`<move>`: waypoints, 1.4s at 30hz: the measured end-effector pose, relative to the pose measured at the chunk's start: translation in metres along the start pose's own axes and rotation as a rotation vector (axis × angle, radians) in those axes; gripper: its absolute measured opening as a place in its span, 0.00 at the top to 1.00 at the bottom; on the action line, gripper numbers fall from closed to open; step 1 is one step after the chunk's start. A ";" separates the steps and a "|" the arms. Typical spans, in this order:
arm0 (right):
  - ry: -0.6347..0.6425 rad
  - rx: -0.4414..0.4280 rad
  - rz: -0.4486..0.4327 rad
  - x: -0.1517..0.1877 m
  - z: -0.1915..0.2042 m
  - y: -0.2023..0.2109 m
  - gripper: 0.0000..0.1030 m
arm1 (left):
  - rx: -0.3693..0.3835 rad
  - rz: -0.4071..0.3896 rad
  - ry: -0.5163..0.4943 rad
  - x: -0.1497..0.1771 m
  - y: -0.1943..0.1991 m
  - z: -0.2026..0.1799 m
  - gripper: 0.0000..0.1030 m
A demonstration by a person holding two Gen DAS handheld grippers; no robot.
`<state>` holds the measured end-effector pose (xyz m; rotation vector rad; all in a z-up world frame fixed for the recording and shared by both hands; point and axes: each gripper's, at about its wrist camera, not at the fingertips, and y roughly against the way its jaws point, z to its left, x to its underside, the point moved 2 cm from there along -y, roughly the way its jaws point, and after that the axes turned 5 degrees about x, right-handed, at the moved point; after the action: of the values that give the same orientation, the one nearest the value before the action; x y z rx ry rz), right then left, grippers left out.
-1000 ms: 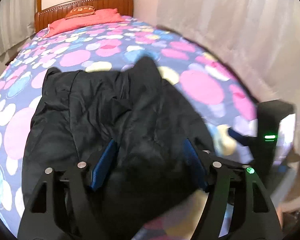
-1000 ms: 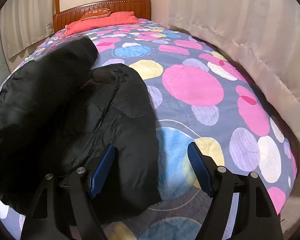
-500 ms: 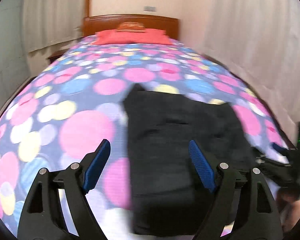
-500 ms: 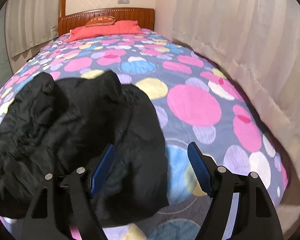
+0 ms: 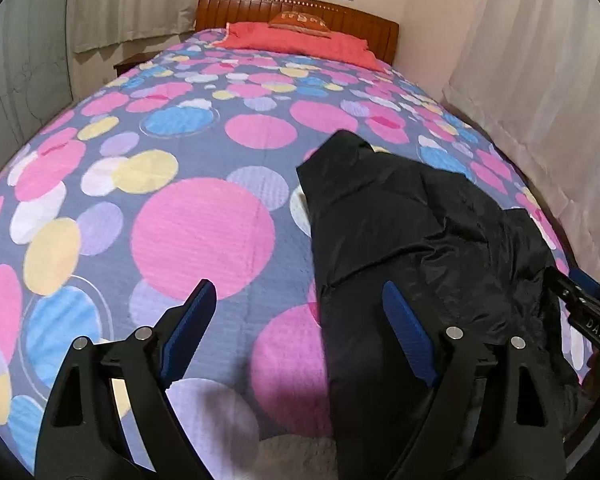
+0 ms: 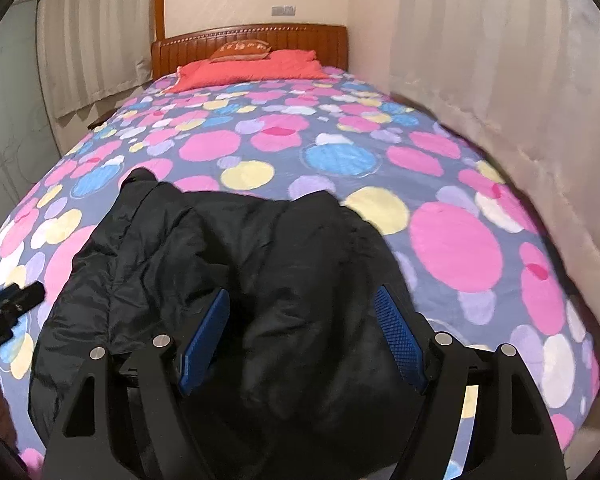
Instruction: Fold large clothes
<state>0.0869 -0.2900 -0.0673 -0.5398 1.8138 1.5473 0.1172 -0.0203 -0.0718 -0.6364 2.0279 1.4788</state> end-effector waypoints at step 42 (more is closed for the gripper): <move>-0.072 -0.024 0.082 0.021 -0.073 -0.064 0.96 | 0.078 0.030 -0.024 0.012 -0.040 -0.056 0.15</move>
<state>0.1005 -0.3714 -0.1223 -0.4202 1.7841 1.6247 0.1256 -0.0859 -0.0938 -0.5566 2.0746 1.4099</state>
